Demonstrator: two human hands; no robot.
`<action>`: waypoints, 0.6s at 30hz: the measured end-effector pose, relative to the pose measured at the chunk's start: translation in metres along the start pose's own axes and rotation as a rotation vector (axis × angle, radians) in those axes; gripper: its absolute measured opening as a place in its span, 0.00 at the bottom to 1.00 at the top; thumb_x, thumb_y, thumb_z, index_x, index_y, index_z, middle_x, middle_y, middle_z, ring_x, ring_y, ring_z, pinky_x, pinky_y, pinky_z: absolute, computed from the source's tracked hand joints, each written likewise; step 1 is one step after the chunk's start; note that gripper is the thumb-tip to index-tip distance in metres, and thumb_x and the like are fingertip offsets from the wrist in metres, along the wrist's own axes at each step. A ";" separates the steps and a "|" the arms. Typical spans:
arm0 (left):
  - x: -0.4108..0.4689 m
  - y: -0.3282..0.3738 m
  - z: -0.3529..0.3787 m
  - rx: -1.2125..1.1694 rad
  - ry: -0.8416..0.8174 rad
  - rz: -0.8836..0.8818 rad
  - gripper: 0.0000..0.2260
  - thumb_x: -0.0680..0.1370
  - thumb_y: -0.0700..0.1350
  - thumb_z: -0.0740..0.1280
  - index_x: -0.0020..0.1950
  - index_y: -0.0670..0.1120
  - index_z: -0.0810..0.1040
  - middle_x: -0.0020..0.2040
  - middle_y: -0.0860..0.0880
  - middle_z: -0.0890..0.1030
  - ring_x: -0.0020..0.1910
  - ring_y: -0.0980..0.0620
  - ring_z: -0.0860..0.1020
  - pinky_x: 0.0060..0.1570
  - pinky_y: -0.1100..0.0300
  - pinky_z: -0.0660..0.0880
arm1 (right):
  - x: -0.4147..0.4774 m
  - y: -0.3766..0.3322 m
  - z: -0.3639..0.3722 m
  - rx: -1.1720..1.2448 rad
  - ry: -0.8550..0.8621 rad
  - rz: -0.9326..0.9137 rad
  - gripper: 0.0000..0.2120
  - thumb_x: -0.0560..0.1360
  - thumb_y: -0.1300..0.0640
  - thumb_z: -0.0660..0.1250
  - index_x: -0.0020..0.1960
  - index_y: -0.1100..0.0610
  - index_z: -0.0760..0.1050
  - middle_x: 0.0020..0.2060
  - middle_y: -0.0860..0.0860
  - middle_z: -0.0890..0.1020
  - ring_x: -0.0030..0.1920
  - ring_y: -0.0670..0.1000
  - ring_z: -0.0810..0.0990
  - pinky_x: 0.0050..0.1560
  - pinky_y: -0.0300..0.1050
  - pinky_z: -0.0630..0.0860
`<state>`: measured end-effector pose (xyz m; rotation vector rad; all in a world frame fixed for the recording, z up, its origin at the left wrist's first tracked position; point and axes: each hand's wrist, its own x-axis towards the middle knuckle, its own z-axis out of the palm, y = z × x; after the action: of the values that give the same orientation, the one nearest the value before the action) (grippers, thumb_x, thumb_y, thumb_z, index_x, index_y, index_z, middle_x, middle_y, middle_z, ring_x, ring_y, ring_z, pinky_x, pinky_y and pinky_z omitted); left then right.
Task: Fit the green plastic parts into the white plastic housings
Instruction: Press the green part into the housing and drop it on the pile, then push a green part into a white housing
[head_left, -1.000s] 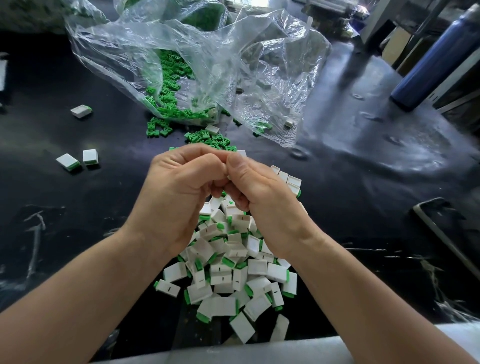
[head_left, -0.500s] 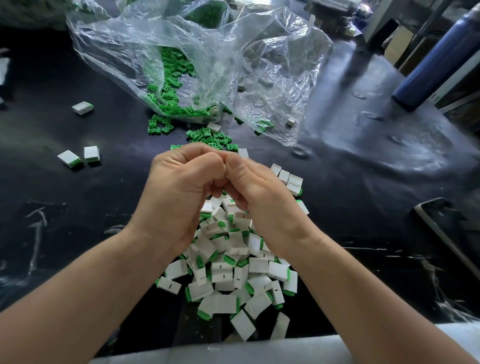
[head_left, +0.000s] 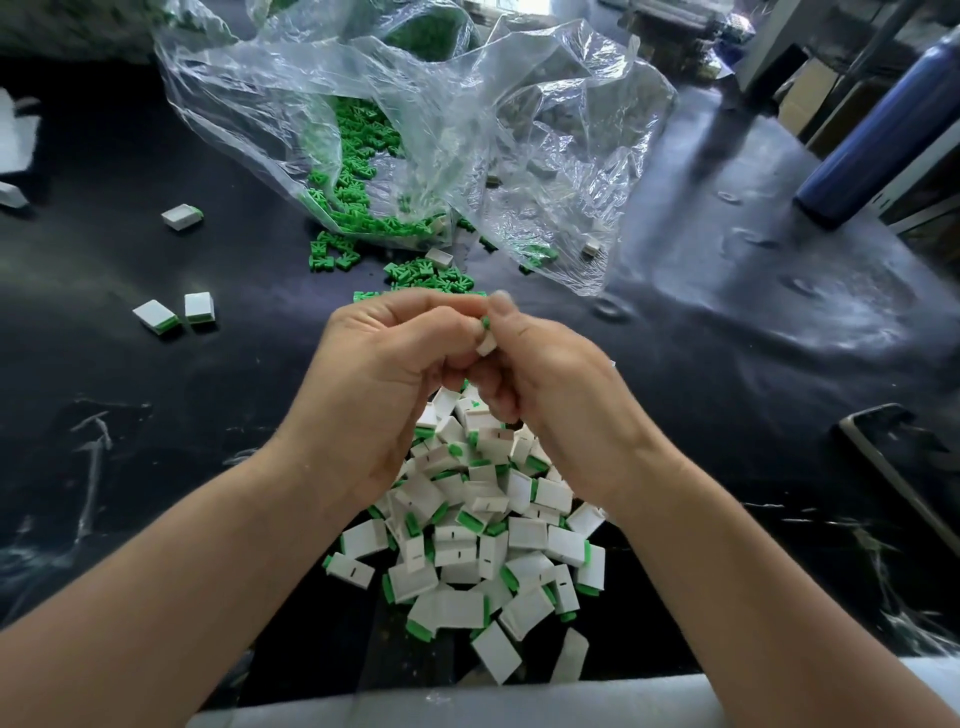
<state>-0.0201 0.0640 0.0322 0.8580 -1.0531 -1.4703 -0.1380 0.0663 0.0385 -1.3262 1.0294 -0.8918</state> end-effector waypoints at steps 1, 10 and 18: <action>0.000 0.000 0.000 -0.017 -0.020 -0.006 0.07 0.64 0.33 0.66 0.40 0.35 0.81 0.31 0.36 0.77 0.29 0.39 0.75 0.33 0.52 0.75 | 0.001 0.000 -0.004 0.020 0.003 0.044 0.21 0.81 0.50 0.50 0.43 0.63 0.74 0.29 0.49 0.71 0.30 0.43 0.66 0.32 0.36 0.63; -0.001 0.003 -0.004 0.078 0.022 -0.041 0.10 0.64 0.42 0.68 0.42 0.42 0.83 0.33 0.43 0.81 0.31 0.45 0.74 0.33 0.57 0.69 | 0.009 0.005 -0.018 0.008 -0.048 0.135 0.23 0.80 0.46 0.50 0.39 0.58 0.76 0.31 0.56 0.72 0.29 0.46 0.65 0.28 0.37 0.61; -0.001 0.012 -0.009 0.233 -0.031 -0.019 0.10 0.64 0.50 0.71 0.28 0.43 0.81 0.23 0.49 0.75 0.22 0.57 0.68 0.22 0.67 0.64 | 0.021 0.000 -0.073 -0.117 0.496 0.041 0.19 0.80 0.52 0.58 0.34 0.58 0.75 0.19 0.45 0.70 0.19 0.40 0.64 0.21 0.30 0.61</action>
<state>-0.0074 0.0634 0.0407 1.0137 -1.2600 -1.3979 -0.2000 0.0232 0.0397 -1.1989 1.5032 -1.1765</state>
